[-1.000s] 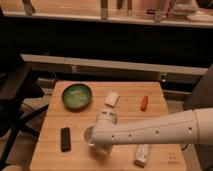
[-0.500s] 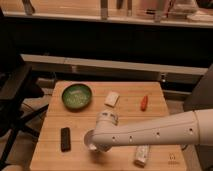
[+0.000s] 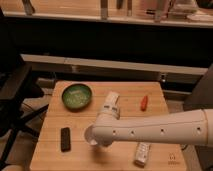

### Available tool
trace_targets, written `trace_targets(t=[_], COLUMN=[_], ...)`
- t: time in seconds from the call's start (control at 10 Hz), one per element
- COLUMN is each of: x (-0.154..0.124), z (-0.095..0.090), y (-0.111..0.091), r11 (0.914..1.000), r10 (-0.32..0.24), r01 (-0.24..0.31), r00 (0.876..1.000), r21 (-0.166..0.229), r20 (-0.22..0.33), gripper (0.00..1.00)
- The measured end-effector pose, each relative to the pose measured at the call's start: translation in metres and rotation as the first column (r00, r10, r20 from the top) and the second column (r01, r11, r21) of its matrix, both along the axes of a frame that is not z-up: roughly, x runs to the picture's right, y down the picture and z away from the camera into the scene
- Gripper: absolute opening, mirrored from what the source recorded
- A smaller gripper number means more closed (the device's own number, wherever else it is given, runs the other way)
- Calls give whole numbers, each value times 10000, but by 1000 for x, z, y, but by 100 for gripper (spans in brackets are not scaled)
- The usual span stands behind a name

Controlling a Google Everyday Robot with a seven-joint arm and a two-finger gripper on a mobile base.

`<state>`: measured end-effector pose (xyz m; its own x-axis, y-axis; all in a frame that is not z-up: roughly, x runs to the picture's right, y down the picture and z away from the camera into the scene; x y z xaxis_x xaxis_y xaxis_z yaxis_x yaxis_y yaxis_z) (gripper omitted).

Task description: Pick up the ceramic cup

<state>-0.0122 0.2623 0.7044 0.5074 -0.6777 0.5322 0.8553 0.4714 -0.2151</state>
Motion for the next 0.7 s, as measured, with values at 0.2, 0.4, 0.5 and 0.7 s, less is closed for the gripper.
trace_targets(t=[0.2,0.4,0.5,0.7], x=[6,19,20,24], z=[2,-2,-3,-4], y=[-9,-21,-26,-29], r11=[10000,9998,9998,9998], r10=[67,157,161,204], r01=[-67,-157,-161,-204], r00=[10000,9999,9999,9998], r21=[64,94,118,85], r20=[8,-12,19,6], gripper=[11,4,4,4])
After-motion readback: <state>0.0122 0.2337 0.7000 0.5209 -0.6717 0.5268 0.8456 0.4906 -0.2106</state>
